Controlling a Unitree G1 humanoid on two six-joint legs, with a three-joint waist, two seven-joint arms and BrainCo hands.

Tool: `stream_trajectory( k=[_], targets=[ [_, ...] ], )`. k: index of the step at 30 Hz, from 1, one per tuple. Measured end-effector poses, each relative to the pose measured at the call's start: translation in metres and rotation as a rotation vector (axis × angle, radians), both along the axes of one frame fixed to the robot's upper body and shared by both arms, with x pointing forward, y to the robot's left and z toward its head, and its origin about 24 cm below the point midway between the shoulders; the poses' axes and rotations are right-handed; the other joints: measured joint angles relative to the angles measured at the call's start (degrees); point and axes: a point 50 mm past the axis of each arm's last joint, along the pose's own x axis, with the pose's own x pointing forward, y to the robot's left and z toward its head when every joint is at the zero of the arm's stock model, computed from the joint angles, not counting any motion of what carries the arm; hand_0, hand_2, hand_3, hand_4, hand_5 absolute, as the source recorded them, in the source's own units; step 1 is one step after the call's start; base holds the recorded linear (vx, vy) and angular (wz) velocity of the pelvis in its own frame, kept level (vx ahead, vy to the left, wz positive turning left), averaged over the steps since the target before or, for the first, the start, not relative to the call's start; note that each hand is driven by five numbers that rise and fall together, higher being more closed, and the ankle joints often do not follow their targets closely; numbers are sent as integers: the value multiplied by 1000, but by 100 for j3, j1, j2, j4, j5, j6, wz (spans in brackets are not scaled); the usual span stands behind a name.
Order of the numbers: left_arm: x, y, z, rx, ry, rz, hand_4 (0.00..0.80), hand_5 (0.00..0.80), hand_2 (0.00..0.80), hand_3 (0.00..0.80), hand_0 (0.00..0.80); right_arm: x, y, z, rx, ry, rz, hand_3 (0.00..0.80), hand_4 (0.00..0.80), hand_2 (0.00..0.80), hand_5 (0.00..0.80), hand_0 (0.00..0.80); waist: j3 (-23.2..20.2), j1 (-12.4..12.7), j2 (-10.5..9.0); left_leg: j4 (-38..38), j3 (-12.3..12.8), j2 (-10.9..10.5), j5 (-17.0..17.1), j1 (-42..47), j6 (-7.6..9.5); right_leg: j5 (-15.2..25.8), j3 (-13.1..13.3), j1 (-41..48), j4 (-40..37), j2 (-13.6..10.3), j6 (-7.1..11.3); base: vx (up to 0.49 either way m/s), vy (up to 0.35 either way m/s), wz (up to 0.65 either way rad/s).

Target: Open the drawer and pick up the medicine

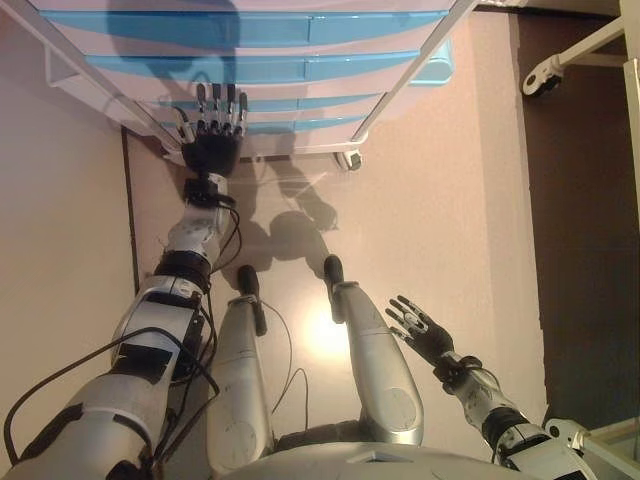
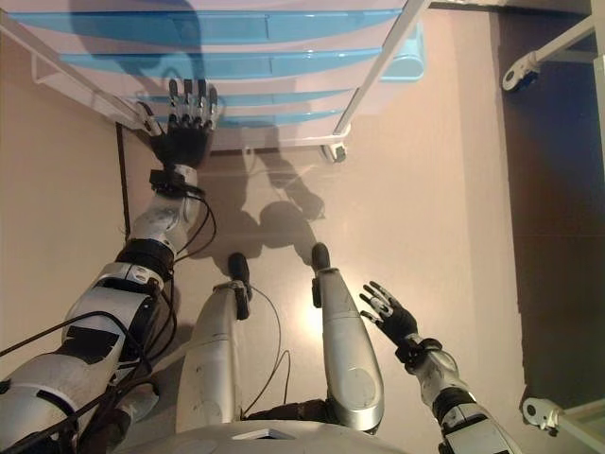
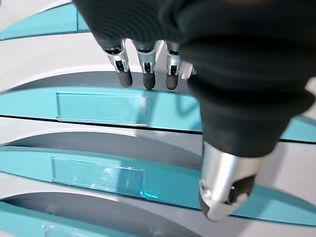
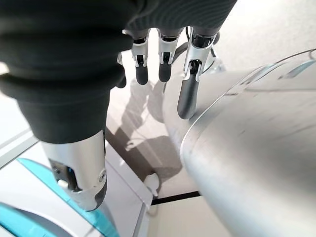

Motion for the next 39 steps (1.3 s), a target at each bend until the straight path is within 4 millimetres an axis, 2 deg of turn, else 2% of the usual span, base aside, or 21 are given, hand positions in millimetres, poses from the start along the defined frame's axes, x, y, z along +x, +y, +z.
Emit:
stream_trajectory(
  k=[3,17,18,19,20,21,29,33,35,39],
  targets=[
    [3,5,14,20,-1,33,0,0,0,0,0,-3,0,-1,5,2,10,0,0,0,0,0,19,-19,-43,-8,27,18,6,-23,-11,8,-5,-29,-3,20,-13,-1,-9,-1],
    [4,4,22,60,-34,82,0,0,0,0,0,-8,-1,-3,8,4,5,0,0,0,0,0,19,-15,-44,-252,27,43,135,-19,-55,112,-35,-48,-209,28,-56,1,-2,0],
    [3,3,23,70,-40,91,323,323,323,323,323,-8,-1,-3,8,5,5,0,0,0,0,0,19,-8,-44,-288,27,38,158,-14,-64,130,-38,-48,-244,27,-55,0,0,0],
    [3,2,23,75,-45,96,562,562,562,562,562,-8,-1,-3,8,5,4,0,0,0,0,0,19,8,-44,-303,27,40,167,-15,-67,151,-41,-46,-277,32,-59,0,0,0],
    [3,1,24,78,-50,102,731,731,731,731,731,-8,-1,-4,7,7,4,0,0,0,0,0,19,20,-44,-322,25,42,187,-17,-54,167,-43,-44,-300,31,-62,1,-36,-1],
    [3,1,24,80,-52,107,800,800,800,800,800,-9,-1,-4,8,7,4,0,0,0,0,0,19,14,-44,-363,25,42,213,-10,-47,169,-49,-43,-309,31,-63,-97,-53,2],
    [2,4,15,77,-5,146,800,800,800,800,800,-12,-3,-5,5,14,21,0,0,0,0,0,13,-2,-53,-545,-27,82,295,86,-86,360,-339,114,-587,8,-144,-28,-33,-1],
    [0,5,3,79,38,124,800,800,800,800,800,-14,-5,-6,1,22,23,0,0,0,0,0,13,35,-53,-617,-31,92,303,239,-93,358,-363,233,-593,-3,-146,-1,-42,0],
    [-2,5,-6,86,61,108,800,800,800,800,800,-16,-6,-7,-2,31,19,0,0,0,0,0,13,32,-53,-698,-37,96,351,326,-104,358,-468,323,-635,-28,-147,-5,-42,6],
    [-8,3,-23,121,100,58,800,800,800,800,800,-20,-8,-9,-7,48,13,0,0,0,0,0,13,165,-53,-891,-62,96,454,489,-132,388,-506,464,-733,-11,-195,-2,-41,6]
  ],
)
